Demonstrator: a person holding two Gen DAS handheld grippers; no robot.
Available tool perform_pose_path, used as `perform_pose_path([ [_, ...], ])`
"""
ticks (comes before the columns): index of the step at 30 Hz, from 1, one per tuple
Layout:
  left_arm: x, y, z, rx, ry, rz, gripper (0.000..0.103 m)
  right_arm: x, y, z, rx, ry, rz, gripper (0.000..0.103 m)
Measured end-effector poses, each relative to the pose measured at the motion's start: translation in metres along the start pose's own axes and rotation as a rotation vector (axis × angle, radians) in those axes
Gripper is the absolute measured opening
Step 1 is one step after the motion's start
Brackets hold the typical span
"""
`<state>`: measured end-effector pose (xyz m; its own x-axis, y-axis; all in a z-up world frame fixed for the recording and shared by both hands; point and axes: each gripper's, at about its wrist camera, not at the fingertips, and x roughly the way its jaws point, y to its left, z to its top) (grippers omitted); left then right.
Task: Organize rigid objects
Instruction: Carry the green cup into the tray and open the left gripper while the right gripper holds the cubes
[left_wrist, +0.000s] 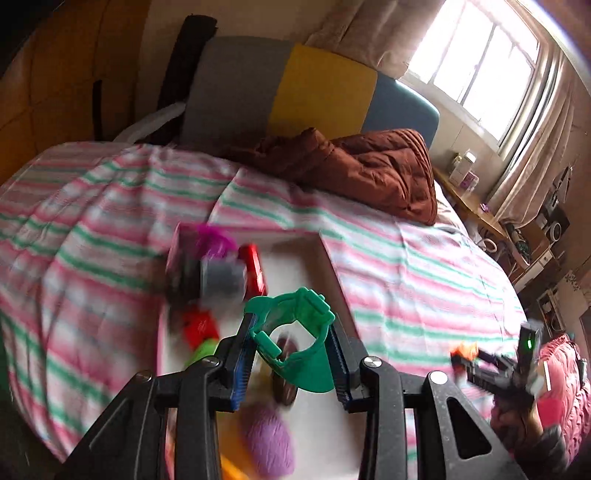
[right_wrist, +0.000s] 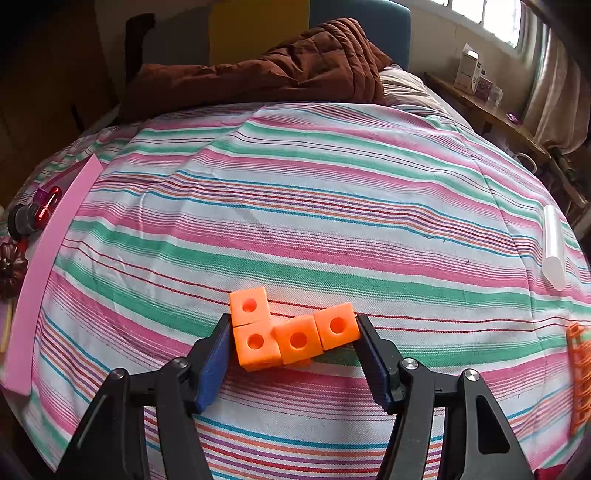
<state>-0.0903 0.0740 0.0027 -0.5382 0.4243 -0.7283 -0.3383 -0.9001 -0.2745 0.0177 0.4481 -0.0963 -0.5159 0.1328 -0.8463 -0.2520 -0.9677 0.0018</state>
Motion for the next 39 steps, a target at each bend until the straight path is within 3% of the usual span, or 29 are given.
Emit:
perform_pose_path([
  [5, 0.031, -0.01, 0.023, 0.023, 0.004, -0.004, 0.036, 0.0, 0.001, 0.0, 0.001, 0.0, 0.002, 0.065],
  [12, 0.09, -0.015, 0.021, 0.1, 0.1, 0.057, 0.036, 0.0, 0.0, 0.001, 0.001, 0.0, 0.004, 0.065],
  [15, 0.108, -0.012, 0.014, 0.097, 0.186, 0.052, 0.036, 0.001, 0.0, 0.002, 0.004, 0.001, 0.006, 0.065],
  [26, 0.084, -0.013, 0.006, 0.117, 0.126, 0.08, 0.043, 0.002, 0.001, 0.001, 0.001, -0.001, 0.006, 0.065],
  [29, 0.078, -0.017, 0.004, 0.123, 0.105, 0.078, 0.05, 0.001, 0.001, 0.001, 0.001, -0.002, 0.005, 0.065],
  [39, 0.033, -0.02, -0.005, 0.117, 0.027, 0.144, 0.05, 0.001, 0.001, 0.0, -0.004, -0.004, -0.002, 0.065],
])
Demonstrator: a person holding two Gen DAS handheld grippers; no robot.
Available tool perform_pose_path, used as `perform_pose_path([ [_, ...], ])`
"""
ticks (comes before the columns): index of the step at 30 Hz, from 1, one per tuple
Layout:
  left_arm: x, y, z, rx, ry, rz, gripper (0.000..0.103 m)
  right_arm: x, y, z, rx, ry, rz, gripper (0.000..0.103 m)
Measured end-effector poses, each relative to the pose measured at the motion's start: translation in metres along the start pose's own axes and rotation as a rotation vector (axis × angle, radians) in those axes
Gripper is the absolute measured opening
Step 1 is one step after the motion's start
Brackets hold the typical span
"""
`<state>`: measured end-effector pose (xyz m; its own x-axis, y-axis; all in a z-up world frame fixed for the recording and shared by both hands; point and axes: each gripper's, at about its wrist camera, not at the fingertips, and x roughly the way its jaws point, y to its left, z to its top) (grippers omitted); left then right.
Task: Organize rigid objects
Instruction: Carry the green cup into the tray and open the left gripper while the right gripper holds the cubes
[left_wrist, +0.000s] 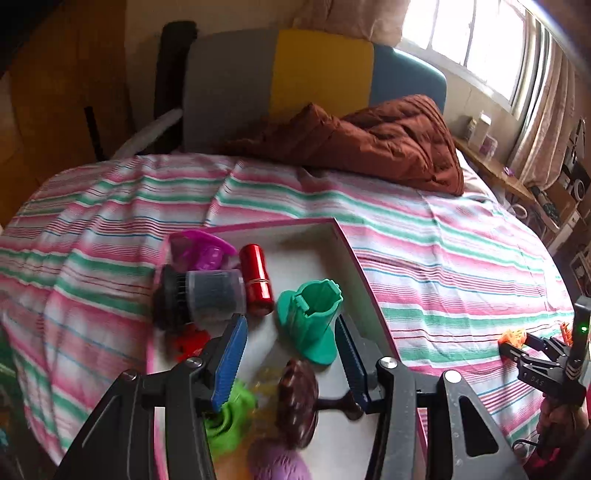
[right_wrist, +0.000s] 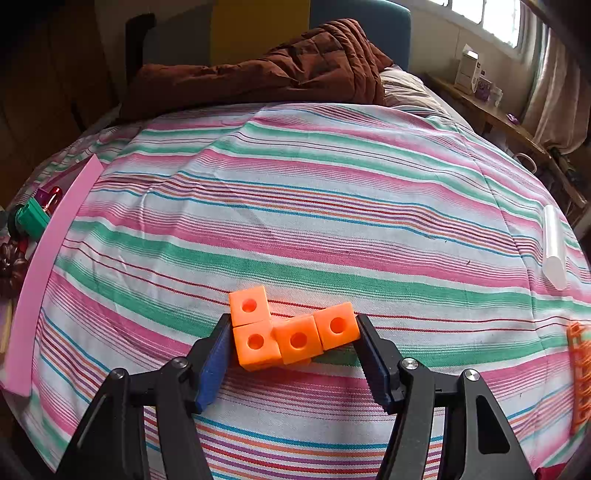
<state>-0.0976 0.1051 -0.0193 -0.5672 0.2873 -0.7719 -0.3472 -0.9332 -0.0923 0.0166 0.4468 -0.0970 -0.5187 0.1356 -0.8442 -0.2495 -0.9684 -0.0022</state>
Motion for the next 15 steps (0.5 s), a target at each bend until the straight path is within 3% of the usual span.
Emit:
perform_pose_path([
  [5, -0.035, -0.002, -0.014, 0.031, -0.087, 0.067, 0.05, 0.0, -0.001, 0.0, -0.003, -0.004, -0.004, 0.065],
  [11, -0.057, 0.005, -0.034, 0.011, -0.079, 0.038, 0.05, 0.0, -0.001, -0.001, -0.005, -0.008, -0.006, 0.065],
  [15, -0.068, 0.01, -0.045, 0.006, -0.076, 0.058, 0.05, 0.0, -0.001, -0.001, -0.002, -0.005, -0.005, 0.065],
])
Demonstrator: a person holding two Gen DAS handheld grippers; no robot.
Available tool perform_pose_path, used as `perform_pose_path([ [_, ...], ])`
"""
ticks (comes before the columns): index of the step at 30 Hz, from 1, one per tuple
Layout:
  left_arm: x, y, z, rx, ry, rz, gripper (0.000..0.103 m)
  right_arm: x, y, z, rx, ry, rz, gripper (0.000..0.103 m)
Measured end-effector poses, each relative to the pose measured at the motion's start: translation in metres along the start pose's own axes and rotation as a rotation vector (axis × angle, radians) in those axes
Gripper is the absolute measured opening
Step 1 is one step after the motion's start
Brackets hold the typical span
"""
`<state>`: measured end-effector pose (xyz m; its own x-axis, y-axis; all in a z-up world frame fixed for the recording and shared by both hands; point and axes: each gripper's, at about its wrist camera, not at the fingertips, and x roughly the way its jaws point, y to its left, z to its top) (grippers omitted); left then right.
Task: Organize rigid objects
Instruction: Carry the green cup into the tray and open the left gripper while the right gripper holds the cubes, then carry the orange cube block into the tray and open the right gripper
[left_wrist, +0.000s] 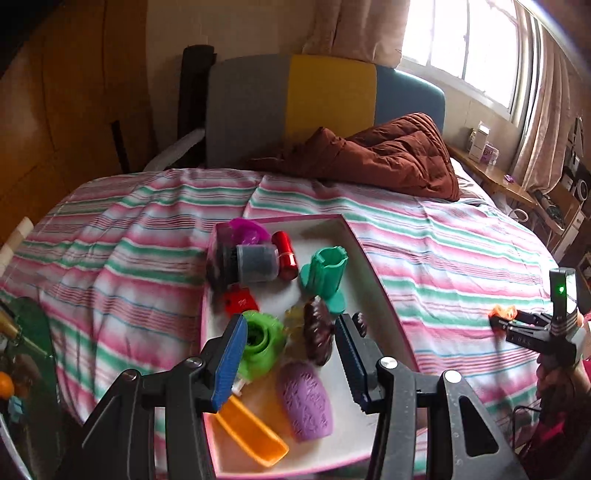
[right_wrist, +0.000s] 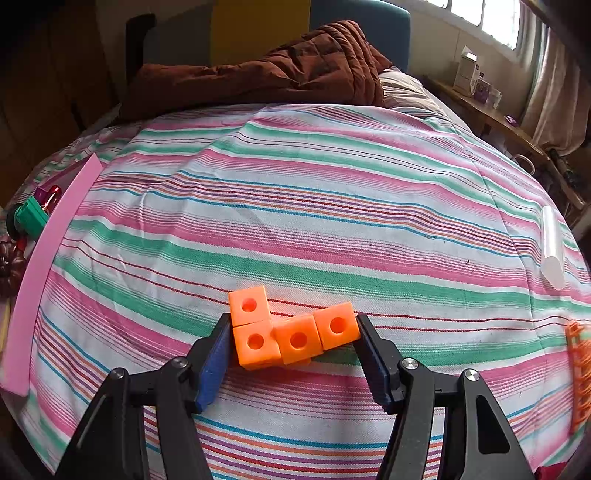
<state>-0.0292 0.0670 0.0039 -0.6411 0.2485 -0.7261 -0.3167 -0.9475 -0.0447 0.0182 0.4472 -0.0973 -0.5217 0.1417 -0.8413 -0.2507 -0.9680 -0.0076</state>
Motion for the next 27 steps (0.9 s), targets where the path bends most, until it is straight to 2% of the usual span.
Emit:
perform_pose_path([
  [17, 0.0, 0.03, -0.027, -0.051, 0.052, -0.002, 0.05, -0.003, 0.009, -0.002, 0.041, 0.016, -0.048, 0.064],
  [27, -0.009, 0.044, -0.032, -0.076, 0.029, 0.008, 0.05, -0.013, 0.039, -0.012, 0.021, 0.019, -0.01, 0.064],
])
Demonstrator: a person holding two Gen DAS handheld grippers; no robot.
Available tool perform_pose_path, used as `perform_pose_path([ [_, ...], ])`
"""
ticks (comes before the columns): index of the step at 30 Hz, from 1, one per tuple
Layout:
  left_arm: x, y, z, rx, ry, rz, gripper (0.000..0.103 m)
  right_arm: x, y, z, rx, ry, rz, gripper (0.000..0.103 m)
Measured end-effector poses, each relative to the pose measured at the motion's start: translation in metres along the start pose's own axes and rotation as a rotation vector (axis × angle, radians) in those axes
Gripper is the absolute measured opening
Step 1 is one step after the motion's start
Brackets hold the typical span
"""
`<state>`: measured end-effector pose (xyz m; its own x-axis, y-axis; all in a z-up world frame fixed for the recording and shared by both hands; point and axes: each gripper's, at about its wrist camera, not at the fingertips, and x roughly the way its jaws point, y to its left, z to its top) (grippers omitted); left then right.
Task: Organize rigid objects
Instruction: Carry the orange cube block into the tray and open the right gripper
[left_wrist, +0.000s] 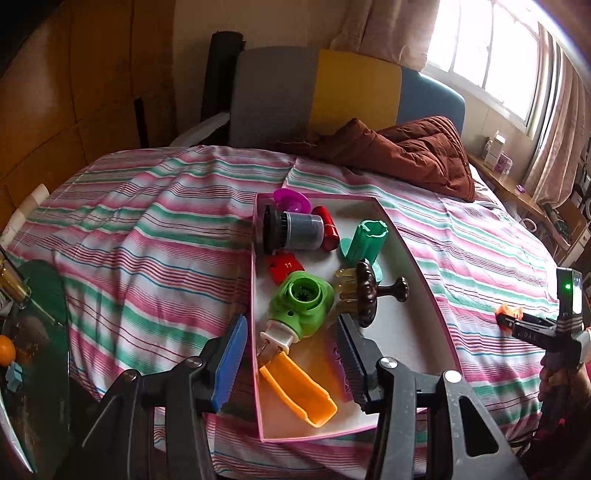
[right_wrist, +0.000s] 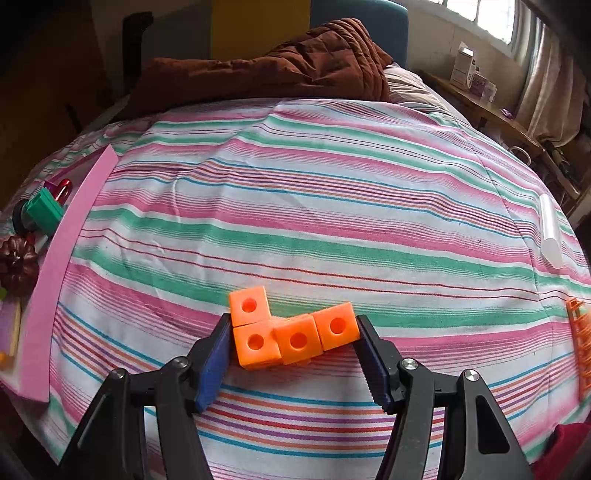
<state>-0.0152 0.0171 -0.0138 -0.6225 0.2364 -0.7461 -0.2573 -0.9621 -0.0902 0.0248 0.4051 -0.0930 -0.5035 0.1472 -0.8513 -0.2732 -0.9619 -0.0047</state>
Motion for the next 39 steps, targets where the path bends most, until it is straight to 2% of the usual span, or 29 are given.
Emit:
perform_pose_path([
  [12, -0.003, 0.009, -0.005, -0.01, 0.003, 0.005, 0.05, -0.013, 0.04, -0.007, -0.054, -0.005, 0.062, 0.064],
  [19, -0.004, 0.013, -0.006, -0.018, 0.003, 0.007, 0.05, -0.039, 0.063, 0.0, -0.083, -0.065, 0.124, 0.064],
  [26, -0.006, 0.016, -0.006, -0.023, -0.005, 0.014, 0.05, -0.075, 0.117, 0.005, -0.204, -0.145, 0.248, 0.064],
  [30, -0.007, 0.019, -0.006, -0.024, -0.009, 0.018, 0.05, -0.085, 0.153, 0.002, -0.307, -0.156, 0.316, 0.064],
  [39, -0.008, 0.026, -0.007, -0.039, -0.012, 0.033, 0.05, -0.076, 0.203, -0.001, -0.484, -0.133, 0.333, 0.064],
])
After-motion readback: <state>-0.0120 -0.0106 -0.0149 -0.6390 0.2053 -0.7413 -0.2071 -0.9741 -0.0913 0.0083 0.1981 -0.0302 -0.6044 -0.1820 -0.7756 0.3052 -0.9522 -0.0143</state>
